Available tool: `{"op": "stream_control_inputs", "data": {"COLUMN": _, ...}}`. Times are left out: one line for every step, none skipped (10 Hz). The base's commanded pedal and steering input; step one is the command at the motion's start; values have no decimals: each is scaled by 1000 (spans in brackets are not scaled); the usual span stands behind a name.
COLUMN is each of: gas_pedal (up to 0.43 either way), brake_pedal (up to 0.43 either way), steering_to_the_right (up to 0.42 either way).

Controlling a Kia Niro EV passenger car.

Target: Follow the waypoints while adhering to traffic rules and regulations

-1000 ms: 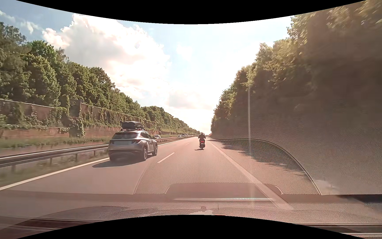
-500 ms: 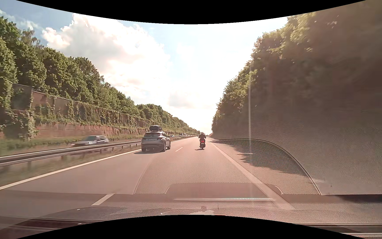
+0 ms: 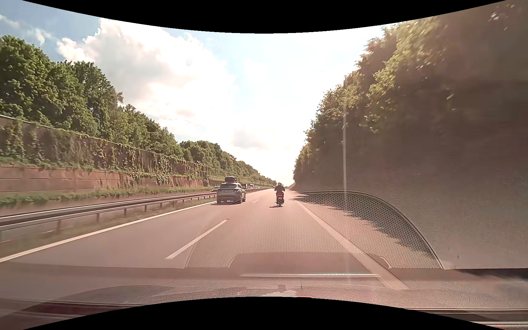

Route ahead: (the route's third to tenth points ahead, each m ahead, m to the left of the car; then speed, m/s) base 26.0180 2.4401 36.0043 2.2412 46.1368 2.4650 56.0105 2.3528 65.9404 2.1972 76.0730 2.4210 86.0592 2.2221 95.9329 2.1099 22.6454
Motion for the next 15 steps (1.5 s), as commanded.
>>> {"op": "stream_control_inputs", "data": {"gas_pedal": 311, "brake_pedal": 6, "steering_to_the_right": 1}}
{"op": "stream_control_inputs", "data": {"gas_pedal": 311, "brake_pedal": 12, "steering_to_the_right": 1}}
{"op": "stream_control_inputs", "data": {"gas_pedal": 311, "brake_pedal": 12, "steering_to_the_right": 1}}
{"op": "stream_control_inputs", "data": {"gas_pedal": 311, "brake_pedal": 12, "steering_to_the_right": 1}}
{"op": "stream_control_inputs", "data": {"gas_pedal": 311, "brake_pedal": 12, "steering_to_the_right": 1}}
{"op": "stream_control_inputs", "data": {"gas_pedal": 311, "brake_pedal": 12, "steering_to_the_right": 1}}
{"op": "stream_control_inputs", "data": {"gas_pedal": 311, "brake_pedal": 12, "steering_to_the_right": 1}}
{"op": "stream_control_inputs", "data": {"gas_pedal": 311, "brake_pedal": 12, "steering_to_the_right": 1}}
{"op": "stream_control_inputs", "data": {"gas_pedal": 311, "brake_pedal": 12, "steering_to_the_right": 1}}
{"op": "stream_control_inputs", "data": {"gas_pedal": 311, "brake_pedal": 12, "steering_to_the_right": 0}}
{"op": "stream_control_inputs", "data": {"gas_pedal": 311, "brake_pedal": 12, "steering_to_the_right": -1}}
{"op": "stream_control_inputs", "data": {"gas_pedal": 311, "brake_pedal": 12, "steering_to_the_right": -1}}
{"op": "stream_control_inputs", "data": {"gas_pedal": 299, "brake_pedal": 12, "steering_to_the_right": -1}}
{"op": "stream_control_inputs", "data": {"gas_pedal": 287, "brake_pedal": 12, "steering_to_the_right": -1}}
{"op": "stream_control_inputs", "data": {"gas_pedal": 280, "brake_pedal": 12, "steering_to_the_right": -2}}
